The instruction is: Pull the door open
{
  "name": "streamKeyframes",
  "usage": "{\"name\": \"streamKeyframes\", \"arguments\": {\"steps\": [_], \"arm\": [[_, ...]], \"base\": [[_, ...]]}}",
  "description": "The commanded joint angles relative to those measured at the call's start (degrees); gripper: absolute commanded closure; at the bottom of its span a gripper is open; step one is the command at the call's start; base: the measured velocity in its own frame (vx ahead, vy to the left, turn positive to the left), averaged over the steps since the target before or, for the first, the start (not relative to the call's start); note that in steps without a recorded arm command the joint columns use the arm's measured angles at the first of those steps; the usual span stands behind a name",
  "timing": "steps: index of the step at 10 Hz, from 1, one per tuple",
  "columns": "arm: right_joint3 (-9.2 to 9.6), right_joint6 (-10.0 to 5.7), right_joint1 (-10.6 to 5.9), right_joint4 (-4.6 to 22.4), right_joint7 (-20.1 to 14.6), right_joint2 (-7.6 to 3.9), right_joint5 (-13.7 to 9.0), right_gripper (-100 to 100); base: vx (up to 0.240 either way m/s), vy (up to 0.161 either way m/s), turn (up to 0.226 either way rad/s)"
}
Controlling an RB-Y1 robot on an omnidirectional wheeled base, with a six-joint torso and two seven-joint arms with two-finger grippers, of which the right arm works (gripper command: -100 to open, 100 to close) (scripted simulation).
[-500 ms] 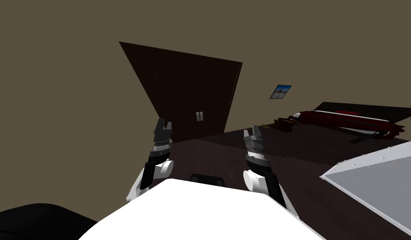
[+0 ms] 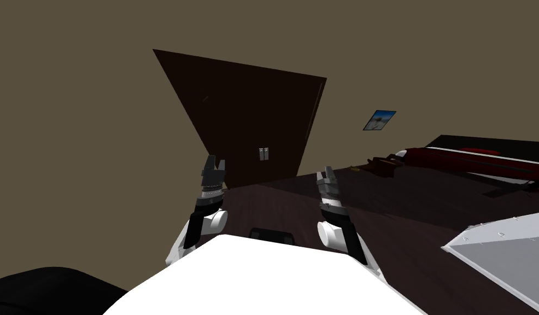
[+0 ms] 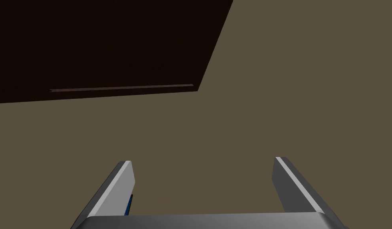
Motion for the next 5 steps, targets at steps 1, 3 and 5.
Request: {"name": "streamKeyframes", "arguments": {"steps": [1, 3, 5], "arm": [[-0.05, 0.16, -1.1, 2.1, -0.7, -0.01, 0.6, -100], [-0.28, 0.35, -2.09, 4.0, -1.6, -0.22, 1.1, -100], [-0.52, 0.55, -3.16, 6.2, -2.6, -0.43, 1.7, -100]], "base": [[0.138, 0.046, 0.064], [0.101, 0.047, 0.053], [0.104, 0.044, 0.054]]}}
